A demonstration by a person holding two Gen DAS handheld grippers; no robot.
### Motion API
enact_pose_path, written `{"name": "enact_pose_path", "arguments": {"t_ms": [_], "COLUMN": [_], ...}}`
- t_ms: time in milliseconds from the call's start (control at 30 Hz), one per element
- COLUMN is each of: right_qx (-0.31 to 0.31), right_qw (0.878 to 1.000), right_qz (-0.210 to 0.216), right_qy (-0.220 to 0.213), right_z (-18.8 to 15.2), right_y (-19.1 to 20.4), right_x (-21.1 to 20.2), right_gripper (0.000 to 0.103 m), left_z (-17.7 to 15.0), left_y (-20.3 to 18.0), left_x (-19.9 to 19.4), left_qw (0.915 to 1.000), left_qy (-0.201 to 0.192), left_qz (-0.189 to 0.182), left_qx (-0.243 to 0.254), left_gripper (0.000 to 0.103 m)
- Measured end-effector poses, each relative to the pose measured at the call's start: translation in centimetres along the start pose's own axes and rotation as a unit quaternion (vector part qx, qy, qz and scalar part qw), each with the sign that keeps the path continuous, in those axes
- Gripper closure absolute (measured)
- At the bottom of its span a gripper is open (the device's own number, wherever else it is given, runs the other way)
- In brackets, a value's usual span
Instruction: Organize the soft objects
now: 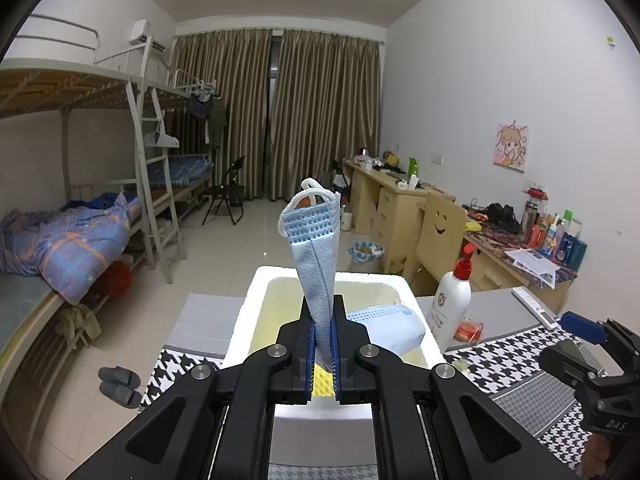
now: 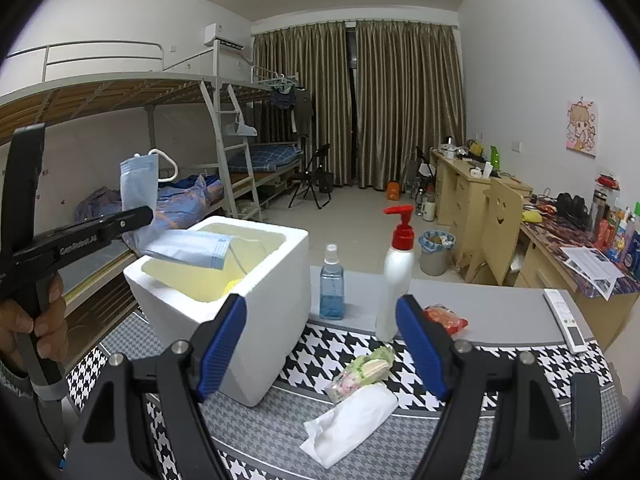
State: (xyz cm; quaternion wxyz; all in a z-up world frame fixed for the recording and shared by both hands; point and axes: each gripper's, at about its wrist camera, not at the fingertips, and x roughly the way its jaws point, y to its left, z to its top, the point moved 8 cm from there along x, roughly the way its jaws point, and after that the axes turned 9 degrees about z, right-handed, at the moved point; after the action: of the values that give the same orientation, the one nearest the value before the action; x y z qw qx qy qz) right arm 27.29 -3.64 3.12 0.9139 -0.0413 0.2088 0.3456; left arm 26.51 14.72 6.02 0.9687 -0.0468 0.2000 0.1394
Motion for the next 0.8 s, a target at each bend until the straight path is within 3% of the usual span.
{"name": "enact_pose_path", "arguments": {"t_ms": [533,633,700,800], "right_qx": [0.015,0.019,0.022,0.024], "right_qw": [1.000,1.000,1.000,0.999], "right_qz": [-0.014,-0.017,-0.018,-0.020], "right_qy": [-0.004,-0.007,-0.007,-0.007], "right_z": [-0.8,-0.8,-0.8,-0.9], "right_y": [-1.6,-2.0,-2.3,-2.5], "right_x": [-0.6,-0.8,-0.8,-0.9], "right_gripper": [0.022,0.022,0.022,0.022], "left_z": [-0.6,-0.8,-0.8,-0.9], "left_y": [-0.4,-0.4,-0.3,-0.4], "left_x": [3.5,3.8,3.8,3.6], "left_qw": [0.9992,0.9989,0.9989,0.9989], "left_qy": [0.034,0.037,0.034,0.032], "left_qz": [0.018,0.022,0.027,0.030], "left_qx": [0.014,0.019,0.018,0.016], "left_gripper": [0.095,0.080,0.062,0.052]}}
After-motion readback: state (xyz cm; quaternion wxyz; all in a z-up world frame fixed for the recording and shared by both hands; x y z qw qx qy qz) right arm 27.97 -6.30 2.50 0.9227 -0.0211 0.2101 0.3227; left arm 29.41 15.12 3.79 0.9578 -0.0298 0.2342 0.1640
